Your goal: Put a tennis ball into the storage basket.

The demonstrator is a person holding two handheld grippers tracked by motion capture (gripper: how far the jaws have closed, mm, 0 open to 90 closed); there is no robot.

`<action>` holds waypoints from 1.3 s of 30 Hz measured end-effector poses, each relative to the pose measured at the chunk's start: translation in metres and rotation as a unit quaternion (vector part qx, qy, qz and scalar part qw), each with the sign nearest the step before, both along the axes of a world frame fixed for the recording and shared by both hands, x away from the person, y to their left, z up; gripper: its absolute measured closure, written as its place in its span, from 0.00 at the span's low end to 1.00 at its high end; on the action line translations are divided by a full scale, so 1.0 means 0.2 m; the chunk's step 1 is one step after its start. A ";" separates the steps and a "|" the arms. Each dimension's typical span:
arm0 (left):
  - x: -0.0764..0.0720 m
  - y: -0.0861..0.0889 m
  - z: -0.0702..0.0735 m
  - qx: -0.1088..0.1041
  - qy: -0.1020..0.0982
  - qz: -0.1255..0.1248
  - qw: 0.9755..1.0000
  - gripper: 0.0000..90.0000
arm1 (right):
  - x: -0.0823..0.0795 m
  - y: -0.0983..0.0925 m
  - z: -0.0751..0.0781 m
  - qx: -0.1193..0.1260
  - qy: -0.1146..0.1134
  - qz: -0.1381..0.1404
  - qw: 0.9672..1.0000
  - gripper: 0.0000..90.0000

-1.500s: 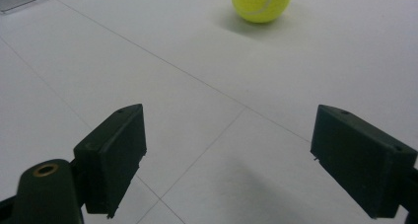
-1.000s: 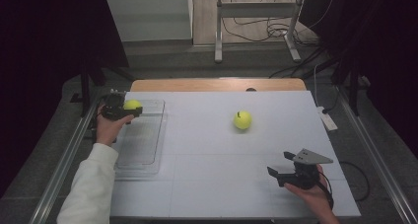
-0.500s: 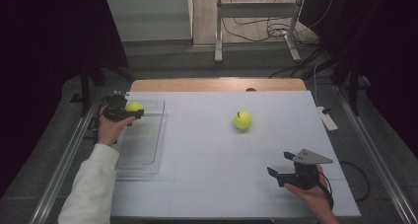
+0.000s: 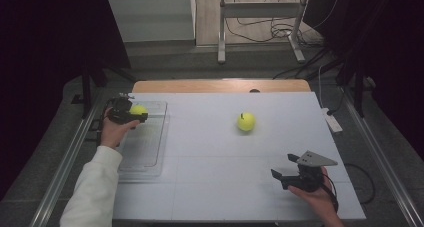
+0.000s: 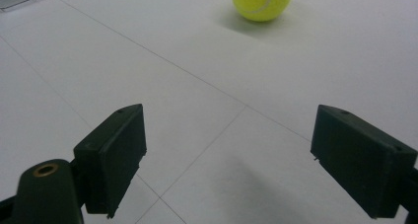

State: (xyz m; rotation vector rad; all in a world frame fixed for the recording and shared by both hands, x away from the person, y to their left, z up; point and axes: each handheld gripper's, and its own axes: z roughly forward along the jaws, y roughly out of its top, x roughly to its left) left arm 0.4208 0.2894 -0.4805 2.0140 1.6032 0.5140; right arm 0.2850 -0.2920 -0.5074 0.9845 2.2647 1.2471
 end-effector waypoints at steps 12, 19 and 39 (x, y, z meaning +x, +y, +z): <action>0.01 -0.02 -0.02 0.011 0.010 -0.005 1.000 0.30 | 0.00 0.00 0.00 0.000 0.000 0.000 1.000 0.16; 0.02 -0.03 -0.04 0.021 0.018 -0.005 1.000 0.30 | 0.00 0.00 0.00 0.000 0.001 0.000 1.000 0.16; 0.05 -0.04 -0.09 0.050 0.033 -0.006 0.998 0.30 | 0.00 0.00 0.00 0.000 0.002 0.000 1.000 0.16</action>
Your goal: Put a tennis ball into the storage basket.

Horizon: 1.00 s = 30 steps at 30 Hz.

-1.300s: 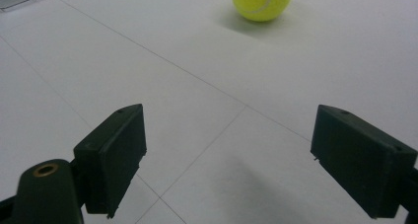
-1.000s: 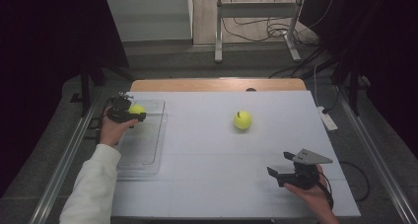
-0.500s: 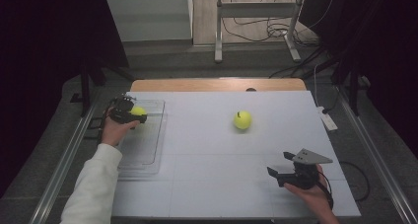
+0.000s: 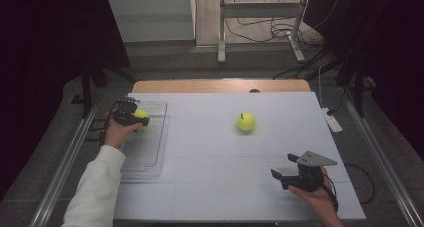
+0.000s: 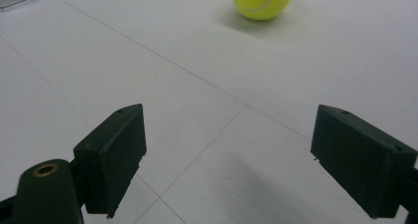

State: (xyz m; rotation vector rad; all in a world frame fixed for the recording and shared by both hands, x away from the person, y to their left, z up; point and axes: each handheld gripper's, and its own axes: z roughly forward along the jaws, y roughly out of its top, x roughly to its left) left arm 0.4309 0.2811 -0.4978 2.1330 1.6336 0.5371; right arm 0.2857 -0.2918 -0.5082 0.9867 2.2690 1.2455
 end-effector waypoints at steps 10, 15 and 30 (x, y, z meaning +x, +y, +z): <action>0.01 -0.01 -0.01 0.014 0.005 0.002 1.000 0.30 | 0.00 0.00 0.00 0.000 0.001 0.000 1.000 0.16; 0.02 -0.02 -0.02 0.024 0.008 0.000 1.000 0.30 | 0.00 0.00 0.00 -0.001 0.000 0.000 1.000 0.16; 0.02 -0.03 -0.03 0.039 0.003 0.003 0.999 0.27 | 0.00 0.00 0.00 0.000 0.001 -0.001 1.000 0.16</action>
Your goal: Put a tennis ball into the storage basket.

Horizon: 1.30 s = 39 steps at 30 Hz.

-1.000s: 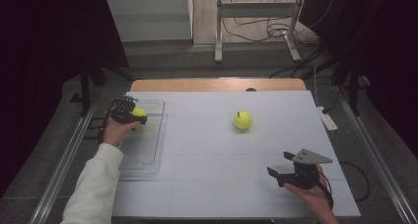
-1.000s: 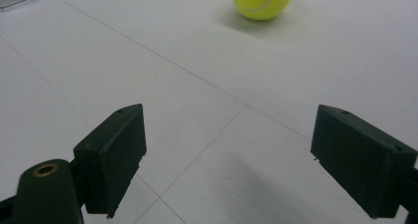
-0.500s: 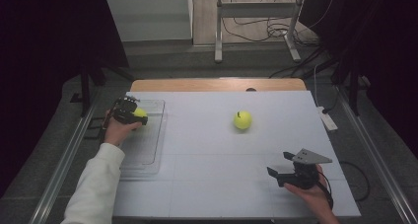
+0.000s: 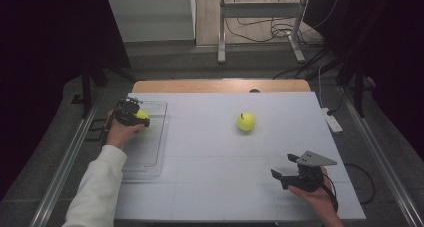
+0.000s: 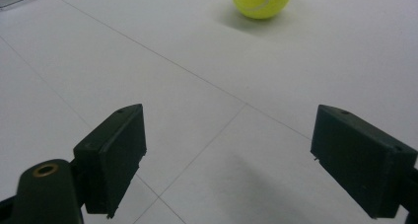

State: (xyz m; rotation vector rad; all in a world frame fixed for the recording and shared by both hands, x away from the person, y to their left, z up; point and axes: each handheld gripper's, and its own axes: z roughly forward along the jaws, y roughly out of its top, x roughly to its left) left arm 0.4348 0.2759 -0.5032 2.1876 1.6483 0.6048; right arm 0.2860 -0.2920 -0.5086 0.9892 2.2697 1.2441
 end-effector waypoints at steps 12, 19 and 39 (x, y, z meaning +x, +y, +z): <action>-0.03 0.00 0.06 -0.047 -0.034 -0.014 0.998 0.17 | 0.00 0.00 0.00 0.000 0.000 0.000 1.000 0.16; -0.05 0.01 0.09 -0.064 -0.038 -0.022 0.997 0.16 | 0.00 0.00 0.00 0.000 -0.001 0.000 1.000 0.16; -0.17 -0.01 0.17 -0.117 -0.067 -0.050 0.990 0.17 | 0.00 0.00 0.00 0.004 0.000 -0.001 1.000 0.16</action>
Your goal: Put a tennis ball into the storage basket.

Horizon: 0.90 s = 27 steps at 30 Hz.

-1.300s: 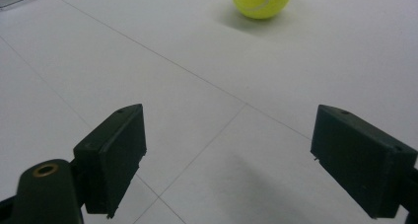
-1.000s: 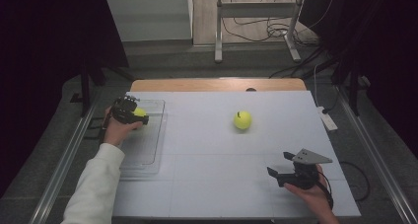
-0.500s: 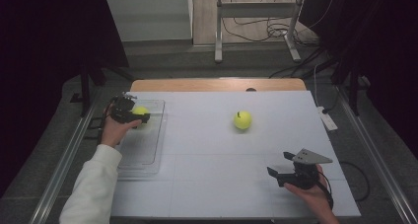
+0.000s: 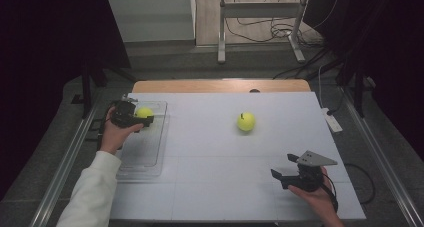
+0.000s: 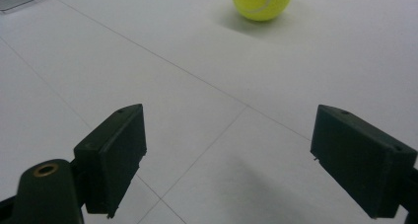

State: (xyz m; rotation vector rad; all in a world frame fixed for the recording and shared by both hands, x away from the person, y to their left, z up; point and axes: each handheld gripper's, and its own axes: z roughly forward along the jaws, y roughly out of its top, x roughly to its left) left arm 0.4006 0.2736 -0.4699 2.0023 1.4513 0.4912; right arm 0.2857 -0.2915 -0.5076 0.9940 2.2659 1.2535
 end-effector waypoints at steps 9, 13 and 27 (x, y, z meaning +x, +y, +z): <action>-0.06 -0.02 0.03 -0.014 -0.014 -0.012 1.000 0.17 | 0.01 0.01 0.00 0.003 0.002 0.001 1.000 0.16; -0.10 -0.03 0.05 -0.028 -0.024 -0.019 0.999 0.17 | 0.01 0.00 0.00 0.004 0.001 0.000 1.000 0.16; -0.21 -0.03 0.09 -0.074 -0.039 -0.039 0.996 0.18 | 0.02 0.02 0.00 0.003 0.000 0.006 1.000 0.16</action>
